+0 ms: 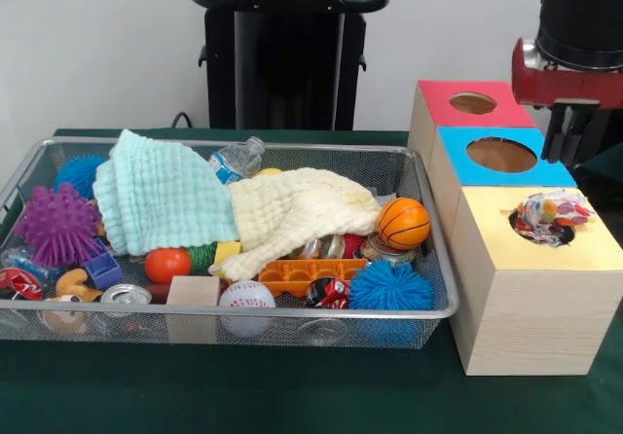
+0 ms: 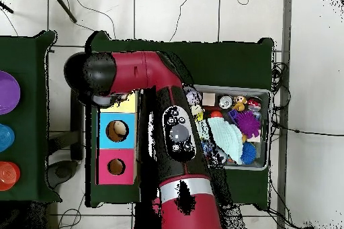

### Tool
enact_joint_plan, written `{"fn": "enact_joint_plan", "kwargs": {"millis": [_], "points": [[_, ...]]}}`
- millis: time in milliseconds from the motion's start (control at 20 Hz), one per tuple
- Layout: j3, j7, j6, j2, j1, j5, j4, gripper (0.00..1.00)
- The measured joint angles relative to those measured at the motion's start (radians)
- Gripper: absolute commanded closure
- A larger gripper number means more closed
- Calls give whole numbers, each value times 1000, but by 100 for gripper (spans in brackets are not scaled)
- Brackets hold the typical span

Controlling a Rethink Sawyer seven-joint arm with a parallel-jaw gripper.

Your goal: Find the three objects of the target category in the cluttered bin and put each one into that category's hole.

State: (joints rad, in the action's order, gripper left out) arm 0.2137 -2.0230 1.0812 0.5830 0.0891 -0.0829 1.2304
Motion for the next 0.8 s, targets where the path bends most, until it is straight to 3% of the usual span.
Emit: {"fn": "enact_joint_plan", "kwargs": {"millis": [350, 800], "points": [[-16, 0, -10, -31, -3, -1, -36, 100], [-38, 0, -64, -135, -5, -8, -66, 100]]}}
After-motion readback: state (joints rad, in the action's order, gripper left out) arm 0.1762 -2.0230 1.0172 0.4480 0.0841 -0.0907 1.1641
